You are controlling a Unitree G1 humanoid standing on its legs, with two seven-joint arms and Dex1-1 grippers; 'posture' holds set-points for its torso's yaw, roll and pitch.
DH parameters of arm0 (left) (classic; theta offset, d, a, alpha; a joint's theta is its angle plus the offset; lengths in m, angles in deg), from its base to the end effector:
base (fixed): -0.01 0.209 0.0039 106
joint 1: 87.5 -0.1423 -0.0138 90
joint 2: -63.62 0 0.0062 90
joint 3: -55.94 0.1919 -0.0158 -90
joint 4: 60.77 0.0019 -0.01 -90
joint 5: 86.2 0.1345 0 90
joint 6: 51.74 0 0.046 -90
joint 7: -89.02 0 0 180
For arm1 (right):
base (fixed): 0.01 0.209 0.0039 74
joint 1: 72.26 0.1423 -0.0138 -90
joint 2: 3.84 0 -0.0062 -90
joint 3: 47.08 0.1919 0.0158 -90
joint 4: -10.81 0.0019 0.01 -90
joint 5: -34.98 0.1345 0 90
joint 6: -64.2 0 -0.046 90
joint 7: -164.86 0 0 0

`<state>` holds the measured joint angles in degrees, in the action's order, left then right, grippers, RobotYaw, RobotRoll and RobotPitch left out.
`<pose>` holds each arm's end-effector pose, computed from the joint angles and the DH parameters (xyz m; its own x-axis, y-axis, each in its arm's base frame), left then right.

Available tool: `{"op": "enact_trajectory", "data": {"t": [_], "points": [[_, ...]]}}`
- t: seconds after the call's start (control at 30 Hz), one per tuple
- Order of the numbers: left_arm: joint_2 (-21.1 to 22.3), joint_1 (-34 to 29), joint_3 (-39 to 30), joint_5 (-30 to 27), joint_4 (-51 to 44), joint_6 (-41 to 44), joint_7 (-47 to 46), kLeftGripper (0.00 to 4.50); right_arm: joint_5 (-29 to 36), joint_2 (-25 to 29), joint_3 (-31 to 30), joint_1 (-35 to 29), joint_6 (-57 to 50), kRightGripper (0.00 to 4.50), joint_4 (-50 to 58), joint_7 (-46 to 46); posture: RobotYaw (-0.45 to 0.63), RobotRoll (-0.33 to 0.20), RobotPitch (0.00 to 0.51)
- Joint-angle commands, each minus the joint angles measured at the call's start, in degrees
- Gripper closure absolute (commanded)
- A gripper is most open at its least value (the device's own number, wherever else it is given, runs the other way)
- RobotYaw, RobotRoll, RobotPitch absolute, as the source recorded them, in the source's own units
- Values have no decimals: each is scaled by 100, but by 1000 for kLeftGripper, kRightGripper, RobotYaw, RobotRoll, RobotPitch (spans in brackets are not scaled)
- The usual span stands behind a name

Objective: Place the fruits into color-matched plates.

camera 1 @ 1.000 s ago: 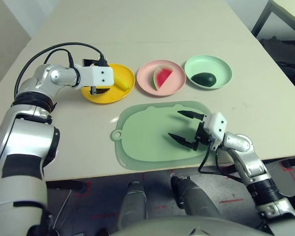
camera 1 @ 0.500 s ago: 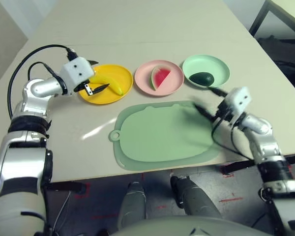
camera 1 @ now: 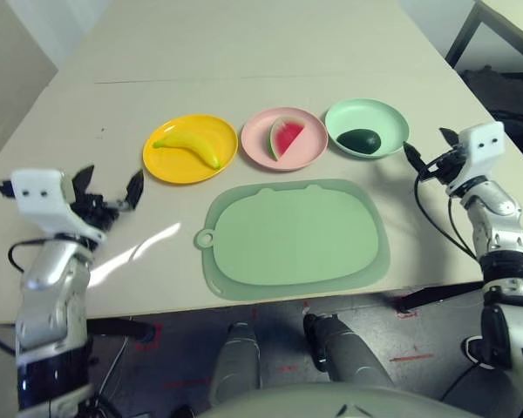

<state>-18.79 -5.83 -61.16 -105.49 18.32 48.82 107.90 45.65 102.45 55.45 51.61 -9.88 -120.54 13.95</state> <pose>0.1513 0.3039 0.0894 0.9966 0.0814 0.0106 -0.0821 0.9901 0.1142 0.2918 -0.3052 0.1248 0.9674 0.1950 0.1617 -0.1406 0.9442 -0.2979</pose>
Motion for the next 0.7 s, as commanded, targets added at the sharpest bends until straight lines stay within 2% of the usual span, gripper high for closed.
{"op": "enact_trajectory", "data": {"t": [0.03,0.23,0.4,0.5,0.7], "points": [[-58,-7,25,42,-32,-134,-57,18,23,78,98,-112,-39,0,42,22,12,0,205],[248,199,-93,25,245,-152,64,18,94,70,185,-348,-333,0,492,-162,18,0,216],[554,327,-273,8,448,-200,118,18,91,-201,97,-731,-856,0,1658,-492,31,0,220],[618,435,-313,-31,392,-142,71,18,245,-326,280,-984,-1314,0,2254,-734,32,0,221],[672,743,-306,-53,459,-77,20,18,334,-653,144,-1261,-1954,0,3098,-887,35,0,244]]}}
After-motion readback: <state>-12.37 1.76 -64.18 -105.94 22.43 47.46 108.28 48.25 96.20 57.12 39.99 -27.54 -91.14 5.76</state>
